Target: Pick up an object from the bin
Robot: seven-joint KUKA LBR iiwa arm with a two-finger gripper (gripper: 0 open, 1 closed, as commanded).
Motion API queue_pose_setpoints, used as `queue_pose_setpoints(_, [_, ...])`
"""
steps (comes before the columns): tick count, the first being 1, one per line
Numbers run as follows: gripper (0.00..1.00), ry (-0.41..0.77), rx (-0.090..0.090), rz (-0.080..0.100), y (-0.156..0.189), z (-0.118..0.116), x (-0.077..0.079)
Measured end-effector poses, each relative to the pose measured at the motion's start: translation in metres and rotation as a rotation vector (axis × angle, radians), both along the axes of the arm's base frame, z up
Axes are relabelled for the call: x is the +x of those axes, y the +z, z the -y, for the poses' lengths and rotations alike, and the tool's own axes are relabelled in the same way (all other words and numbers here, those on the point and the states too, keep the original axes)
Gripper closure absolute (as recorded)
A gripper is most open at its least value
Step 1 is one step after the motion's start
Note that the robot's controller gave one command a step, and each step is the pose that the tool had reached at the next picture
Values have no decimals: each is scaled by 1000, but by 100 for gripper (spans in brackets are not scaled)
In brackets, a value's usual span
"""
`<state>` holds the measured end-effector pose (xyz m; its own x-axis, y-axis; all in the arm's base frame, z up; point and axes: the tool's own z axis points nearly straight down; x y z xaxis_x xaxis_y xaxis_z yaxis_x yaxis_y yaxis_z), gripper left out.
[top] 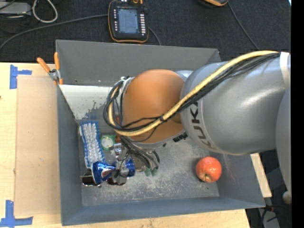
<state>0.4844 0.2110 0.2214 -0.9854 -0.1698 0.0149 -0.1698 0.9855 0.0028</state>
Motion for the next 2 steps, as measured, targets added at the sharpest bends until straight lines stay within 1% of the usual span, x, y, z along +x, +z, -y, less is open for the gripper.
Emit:
queue_pose_setpoints(1, [100, 30, 0, 0, -58, 2, 2])
queue_pose_setpoints(2, [100, 11, 3, 6, 38, 9, 2])
